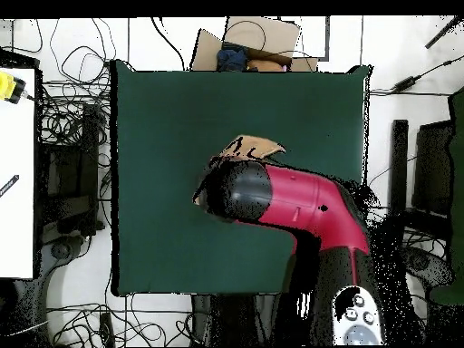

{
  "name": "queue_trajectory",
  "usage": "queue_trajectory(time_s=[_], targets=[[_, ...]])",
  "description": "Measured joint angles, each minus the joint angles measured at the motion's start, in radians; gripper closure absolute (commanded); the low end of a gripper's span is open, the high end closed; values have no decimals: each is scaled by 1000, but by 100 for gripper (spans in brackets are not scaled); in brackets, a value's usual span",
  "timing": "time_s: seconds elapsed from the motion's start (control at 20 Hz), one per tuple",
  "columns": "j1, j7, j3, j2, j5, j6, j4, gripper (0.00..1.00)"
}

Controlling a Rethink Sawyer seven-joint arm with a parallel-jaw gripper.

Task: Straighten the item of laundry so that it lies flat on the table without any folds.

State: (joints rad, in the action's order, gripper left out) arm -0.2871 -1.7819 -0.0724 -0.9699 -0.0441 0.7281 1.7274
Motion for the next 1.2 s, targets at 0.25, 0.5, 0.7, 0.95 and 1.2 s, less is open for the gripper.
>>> queue_trajectory(time_s=[0.25, 0.5, 0.7, 0.95, 1.2], targets=[[67, -64, 40, -4, 12, 0, -2, 100], [88, -85, 62, -3, 14, 0, -5, 100], [72, -85, 63, 4, 25, 0, -5, 100], [11, -85, 63, 30, 42, -18, -6, 100], [-55, -85, 63, 69, 42, -68, -6, 100]])
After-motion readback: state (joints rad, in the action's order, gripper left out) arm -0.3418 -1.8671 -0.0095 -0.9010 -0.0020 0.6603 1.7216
